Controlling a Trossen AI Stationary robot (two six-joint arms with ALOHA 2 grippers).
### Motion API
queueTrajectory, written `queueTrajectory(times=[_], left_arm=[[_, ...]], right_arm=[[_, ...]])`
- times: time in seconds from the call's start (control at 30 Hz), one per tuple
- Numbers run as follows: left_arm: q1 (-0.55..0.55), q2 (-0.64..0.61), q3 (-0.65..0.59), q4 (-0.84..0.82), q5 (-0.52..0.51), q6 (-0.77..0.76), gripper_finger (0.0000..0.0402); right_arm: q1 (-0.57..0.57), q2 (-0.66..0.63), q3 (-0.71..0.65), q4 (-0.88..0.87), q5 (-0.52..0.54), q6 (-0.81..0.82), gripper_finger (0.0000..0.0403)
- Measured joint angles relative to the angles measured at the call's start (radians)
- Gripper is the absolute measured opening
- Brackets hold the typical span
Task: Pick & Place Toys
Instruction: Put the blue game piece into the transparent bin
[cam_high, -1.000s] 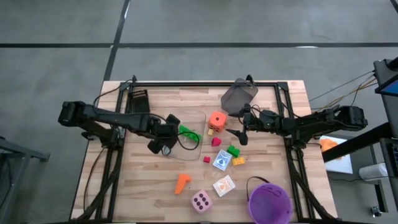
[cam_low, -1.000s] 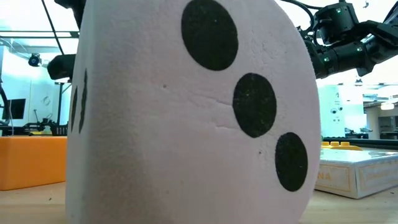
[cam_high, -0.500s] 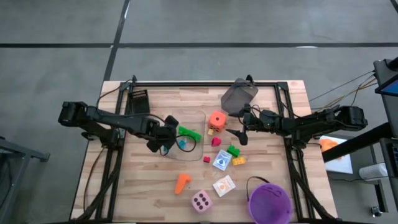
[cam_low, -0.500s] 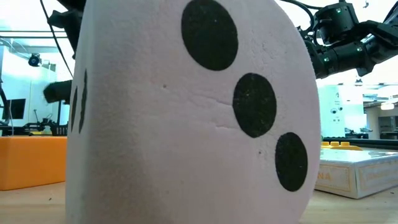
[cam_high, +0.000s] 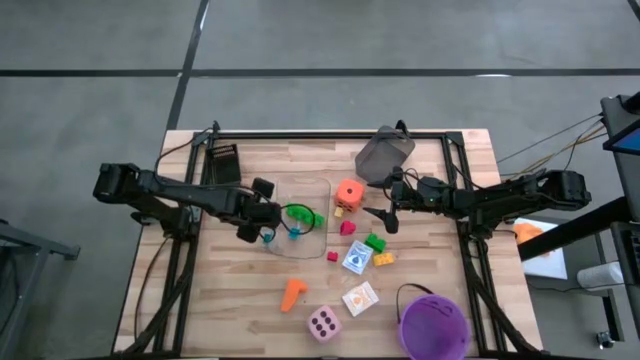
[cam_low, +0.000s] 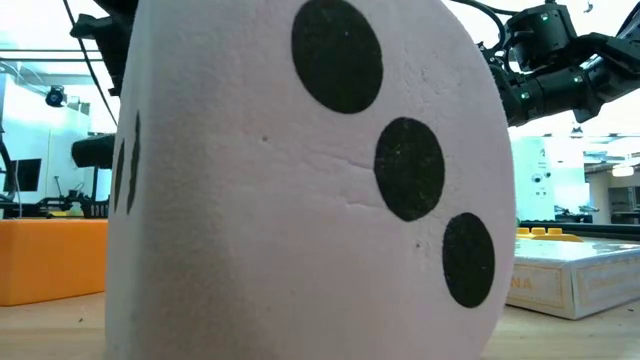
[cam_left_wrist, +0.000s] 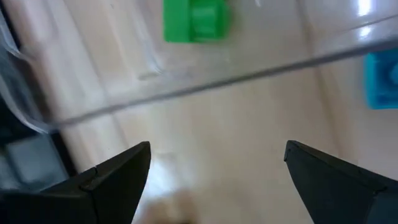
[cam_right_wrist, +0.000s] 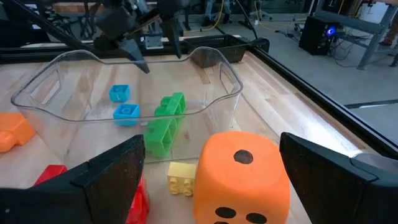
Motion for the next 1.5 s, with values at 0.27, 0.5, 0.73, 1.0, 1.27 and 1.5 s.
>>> queueTrajectory(times=[0.27,0.5,0.73,1.0,1.27,1.5], left_arm=[[0.006,-0.044,-0.048,0.024,0.255,-0.225,0.0372],[-0.002,-0.05,-0.162,0.218,0.42,-0.347,0.0372],[-0.003,-0.051,-0.179,0.291,0.433,-0.352,0.0372],[-0.003,-0.022,-0.194,0.324,0.451,-0.371,0.0372],[-0.005,-0.015,-0.21,0.342,0.424,-0.418,0.0349],[-0.005,-0.016,-0.209,0.354,0.404,-0.423,0.0233]], right_arm=[[0.0,0.0,0.0,0.0,0.0,0.0,0.0368],[0.0,0.0,0.0,0.0,0.0,0.0,0.0368],[0.0,0.0,0.0,0.001,0.0,0.0,0.0368],[0.0,0.0,0.0,0.0,0.0,0.0,0.0368],[0.0,0.0,0.0,0.001,0.0,0.0,0.0368],[0.0,0.0,0.0,0.0,0.0,0.001,0.0368]])
